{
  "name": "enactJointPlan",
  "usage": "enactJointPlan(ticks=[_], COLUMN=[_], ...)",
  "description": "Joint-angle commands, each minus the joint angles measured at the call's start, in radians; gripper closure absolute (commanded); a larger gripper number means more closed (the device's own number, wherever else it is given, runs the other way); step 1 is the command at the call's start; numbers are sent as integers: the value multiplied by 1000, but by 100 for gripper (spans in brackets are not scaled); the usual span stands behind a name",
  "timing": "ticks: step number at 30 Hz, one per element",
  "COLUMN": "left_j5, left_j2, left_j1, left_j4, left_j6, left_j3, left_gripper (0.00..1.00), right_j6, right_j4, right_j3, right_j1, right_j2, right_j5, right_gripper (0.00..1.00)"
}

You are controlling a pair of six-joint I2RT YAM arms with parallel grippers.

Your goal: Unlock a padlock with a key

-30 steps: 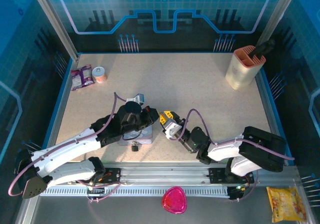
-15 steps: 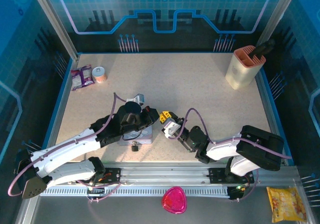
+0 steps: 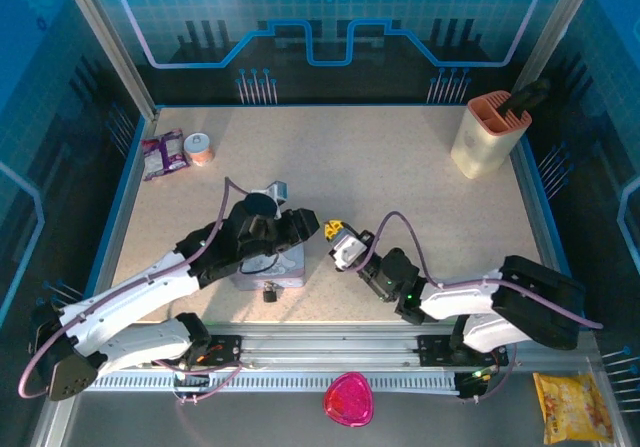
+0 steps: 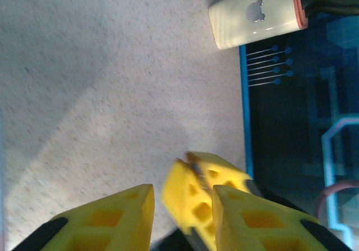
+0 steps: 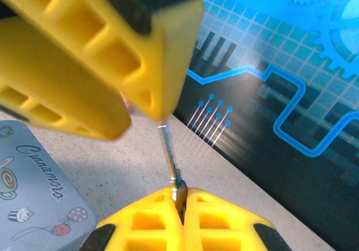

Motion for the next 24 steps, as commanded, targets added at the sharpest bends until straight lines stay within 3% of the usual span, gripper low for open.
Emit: enactJointPlan(ticks=[1,5,8,14,24], left_j5=[80,134,252,408,417], left_j2=[-40,-83,-107,-93,5], left_j1=[79,109,108,89,32], left_j4=[-23,92,254,498,542], left_j6=[209,482,615,744,798], left_j3=[31,-15,-94,-199,-171], left_gripper=[58,46,38,41,46], right_j6=[186,405,460,526,580], right_j4=[-203,-441,-496,-496,-432], right_j3=[13,24,12,-16,-25], right_j1=[-58,-154,-170,-175,-174], right_j2=[-114,-251,-315,-373,-357], right_j5=[-62,-279,-346,-421,-501], right_gripper=[100,100,100,100,100])
